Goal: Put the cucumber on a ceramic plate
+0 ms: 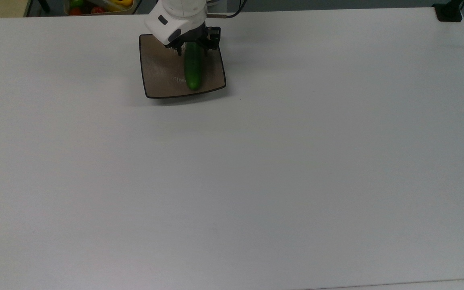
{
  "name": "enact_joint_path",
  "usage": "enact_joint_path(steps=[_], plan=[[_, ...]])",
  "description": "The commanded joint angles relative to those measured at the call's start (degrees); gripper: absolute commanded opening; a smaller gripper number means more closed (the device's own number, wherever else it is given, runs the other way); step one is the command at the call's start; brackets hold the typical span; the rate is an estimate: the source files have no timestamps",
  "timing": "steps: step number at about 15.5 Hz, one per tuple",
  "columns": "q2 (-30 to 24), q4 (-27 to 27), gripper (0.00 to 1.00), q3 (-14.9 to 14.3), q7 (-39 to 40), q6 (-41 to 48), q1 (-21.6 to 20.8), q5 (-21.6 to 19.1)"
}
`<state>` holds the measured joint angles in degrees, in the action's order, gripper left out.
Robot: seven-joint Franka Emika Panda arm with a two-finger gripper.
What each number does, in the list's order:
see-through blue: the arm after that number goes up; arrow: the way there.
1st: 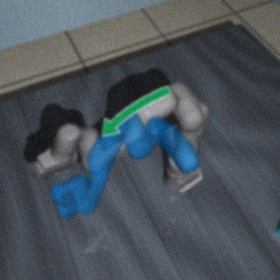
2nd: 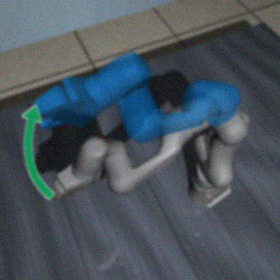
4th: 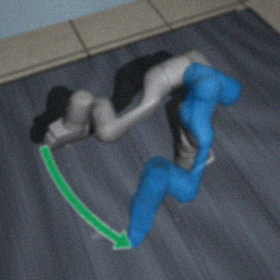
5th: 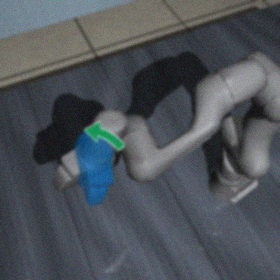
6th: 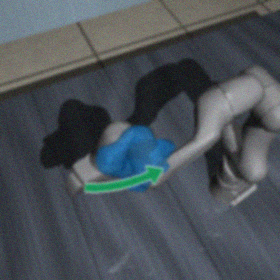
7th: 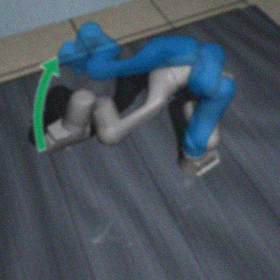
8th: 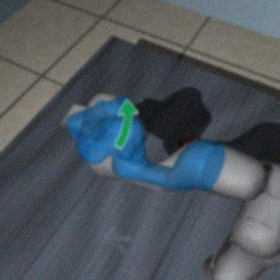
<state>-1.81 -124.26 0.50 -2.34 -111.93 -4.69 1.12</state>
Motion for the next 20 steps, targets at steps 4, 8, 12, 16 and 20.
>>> enact_joint_path(steps=[4,8,12,16,20], plan=[[-3.7,5.4,1.0,0.2,1.0,6.8,0.0,-1.0],[-3.6,14.9,1.0,0.2,0.5,13.1,0.0,-1.0],[-3.6,24.0,1.0,0.4,-3.1,18.7,-0.2,-1.1],[-3.6,29.3,1.0,0.7,-11.6,20.0,-0.2,-1.2],[-3.6,30.0,1.0,0.8,-13.2,20.8,-0.1,-2.1]])
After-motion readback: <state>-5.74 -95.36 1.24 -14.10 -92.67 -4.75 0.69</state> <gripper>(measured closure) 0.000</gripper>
